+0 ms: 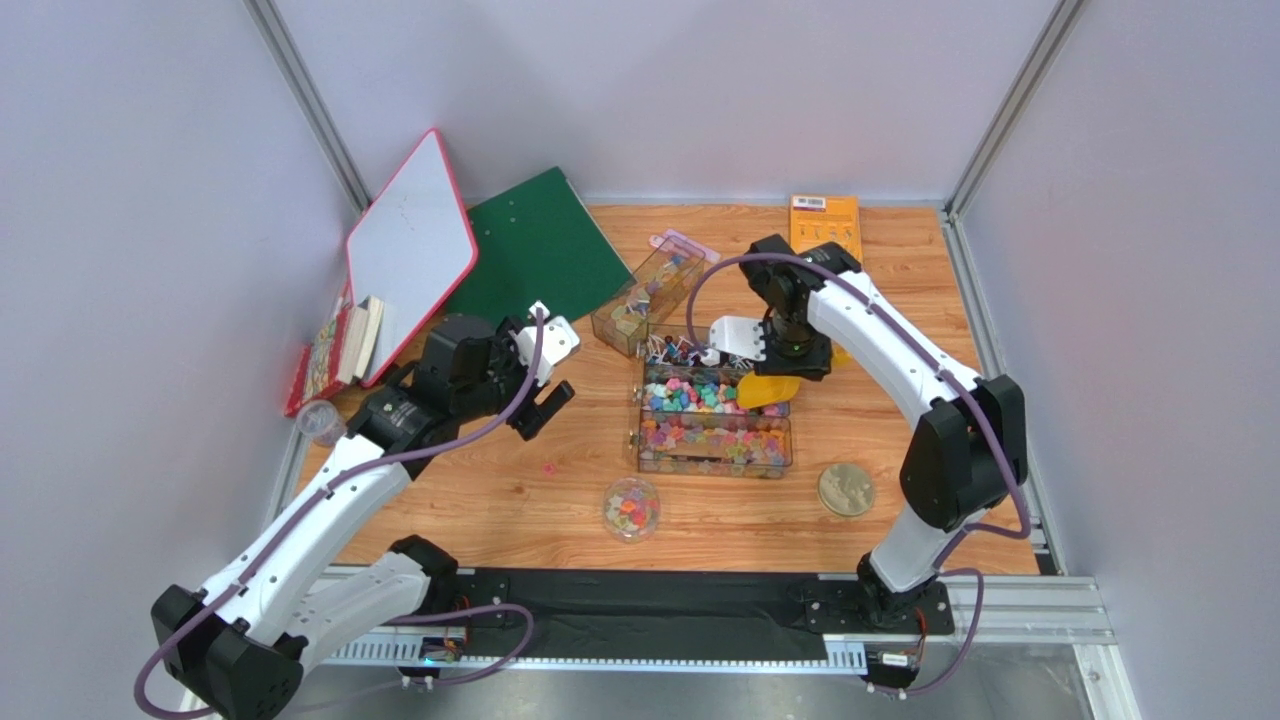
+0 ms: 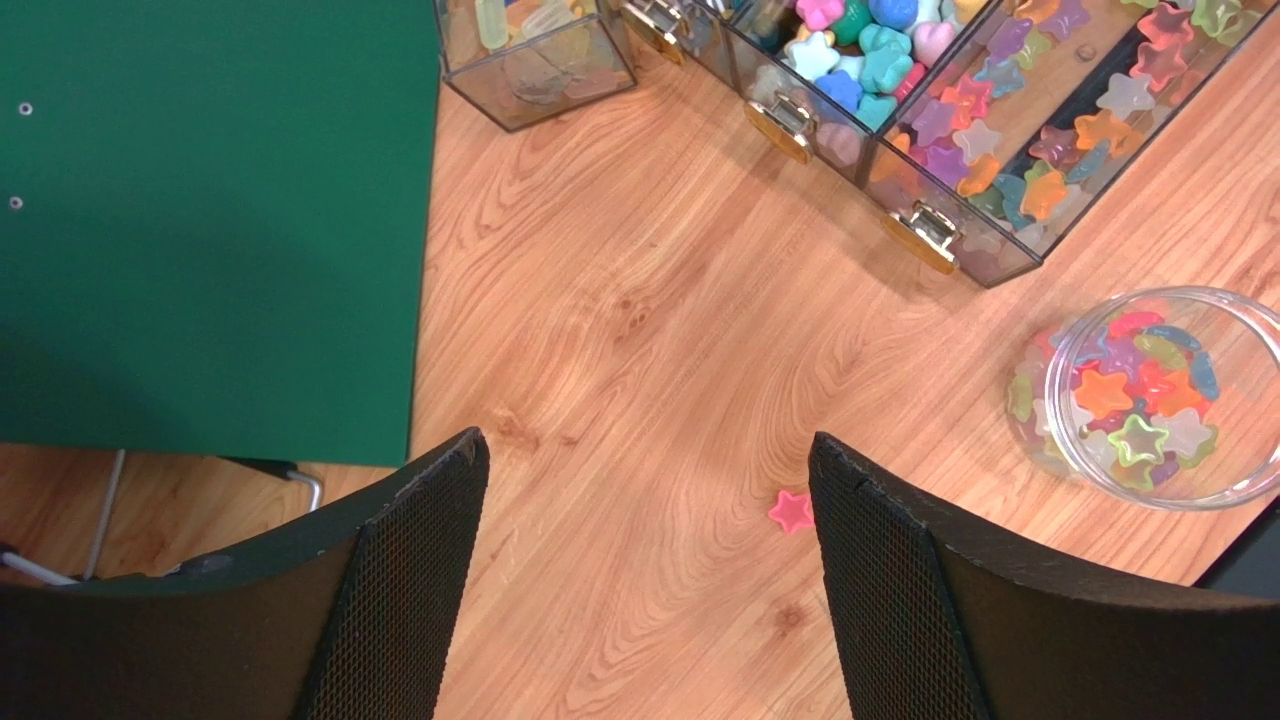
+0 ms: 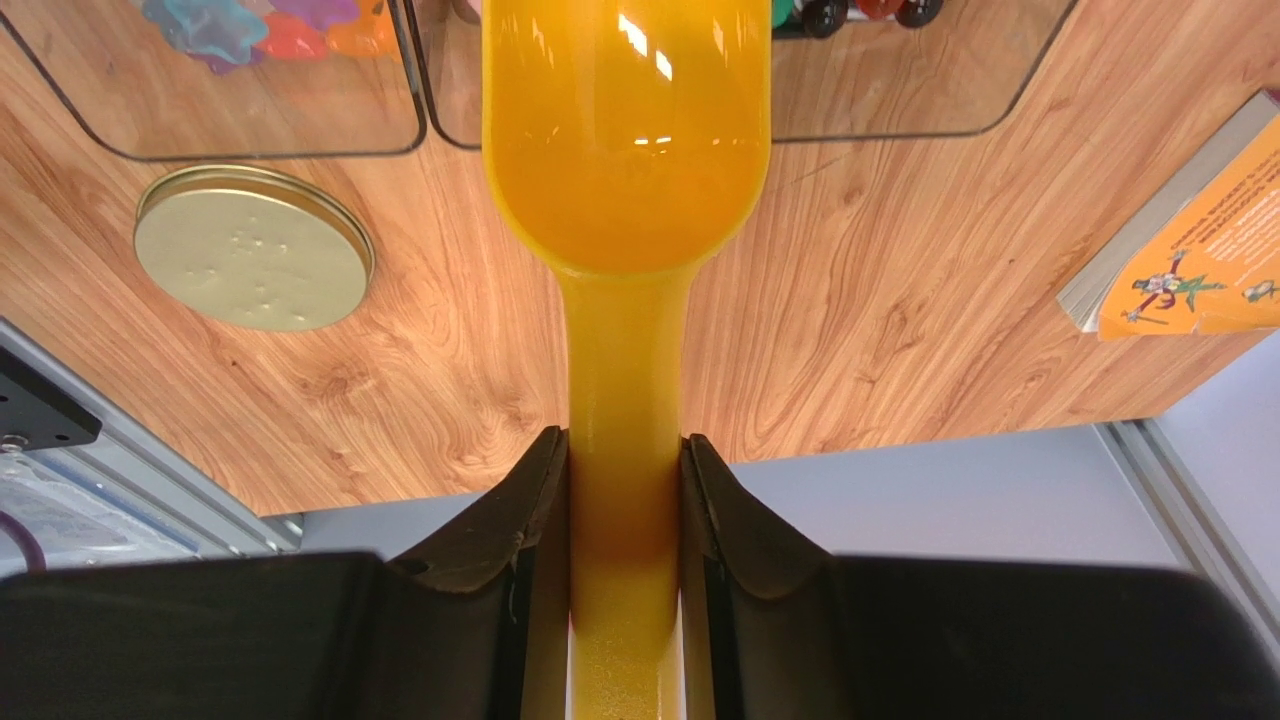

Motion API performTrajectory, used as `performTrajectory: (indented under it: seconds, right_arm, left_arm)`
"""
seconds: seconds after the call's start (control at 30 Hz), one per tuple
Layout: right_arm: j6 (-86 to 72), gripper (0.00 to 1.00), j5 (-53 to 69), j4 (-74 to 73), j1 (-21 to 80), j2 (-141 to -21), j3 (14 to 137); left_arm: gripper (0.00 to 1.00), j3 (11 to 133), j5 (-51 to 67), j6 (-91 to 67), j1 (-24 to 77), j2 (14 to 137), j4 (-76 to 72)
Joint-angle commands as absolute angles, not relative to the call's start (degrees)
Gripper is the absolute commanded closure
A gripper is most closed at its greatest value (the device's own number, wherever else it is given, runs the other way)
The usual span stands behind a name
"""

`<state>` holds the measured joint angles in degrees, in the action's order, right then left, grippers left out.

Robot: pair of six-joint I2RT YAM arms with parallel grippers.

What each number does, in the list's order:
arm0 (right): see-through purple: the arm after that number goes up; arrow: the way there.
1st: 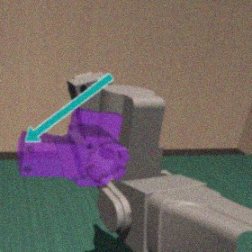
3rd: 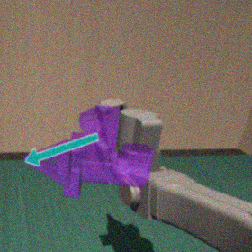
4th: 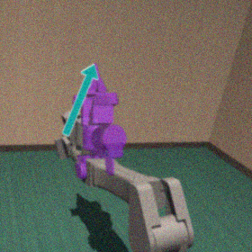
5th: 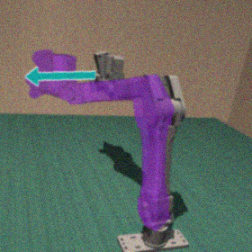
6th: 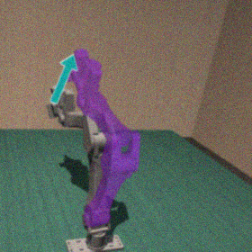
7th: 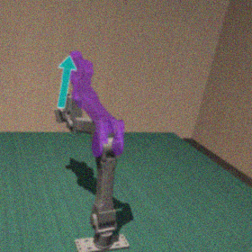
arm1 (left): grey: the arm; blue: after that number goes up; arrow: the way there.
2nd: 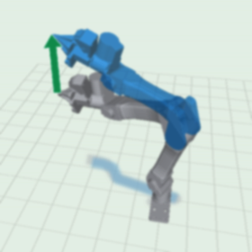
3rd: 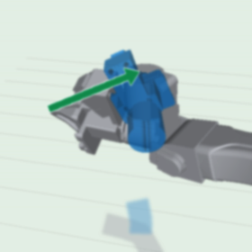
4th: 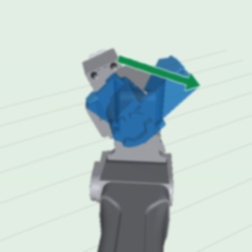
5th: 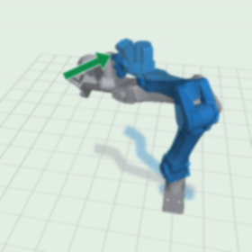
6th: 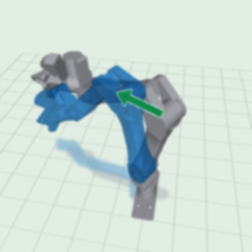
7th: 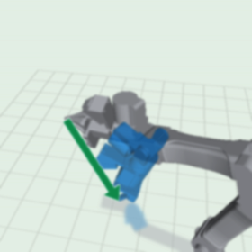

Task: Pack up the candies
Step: Scoop the fake candies from the storage box.

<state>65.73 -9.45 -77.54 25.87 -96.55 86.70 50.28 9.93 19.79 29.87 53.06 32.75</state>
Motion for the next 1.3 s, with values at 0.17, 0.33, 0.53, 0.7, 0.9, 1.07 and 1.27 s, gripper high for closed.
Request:
performTrajectory:
  seconds: [0.17, 0.33, 0.53, 0.7, 0.9, 1.07, 1.27]
  right_arm:
    - [59.51, 1.0, -11.69, -79.01, 28.83, -101.42, 88.59]
    - [56.25, 1.0, -7.21, -76.21, 28.74, -102.48, 87.9]
    - [55.37, 1.0, -4.57, -71.73, 28.83, -101.95, 84.38]
    - [56.25, 1.0, -0.88, -66.55, 28.83, -101.34, 83.32]
    - [57.83, 1.0, 4.56, -61.45, 28.92, -100.73, 80.43]
    - [60.29, 1.0, 9.92, -57.4, 28.56, -97.47, 76.12]
    - [60.12, 1.0, 13.18, -51.17, 27.25, -94.05, 71.72]
  left_arm:
    - [0.16, 49.39, 9.84, 18.81, 29.62, 51.77, 31.03]
    - [0.16, 49.4, 9.49, 18.9, 29.62, 51.94, 31.11]
    - [0.16, 49.66, 9.49, 19.07, 29.62, 52.64, 31.29]
    - [0.16, 50.01, 9.14, 19.25, 29.62, 53.87, 31.38]
    - [0.16, 50.62, 7.47, 20.56, 29.62, 55.45, 31.99]
    - [0.16, 51.33, 5.8, 22.06, 29.62, 56.86, 32.17]
    - [0.16, 52.99, 5.01, 23.9, 29.62, 58.53, 32.34]
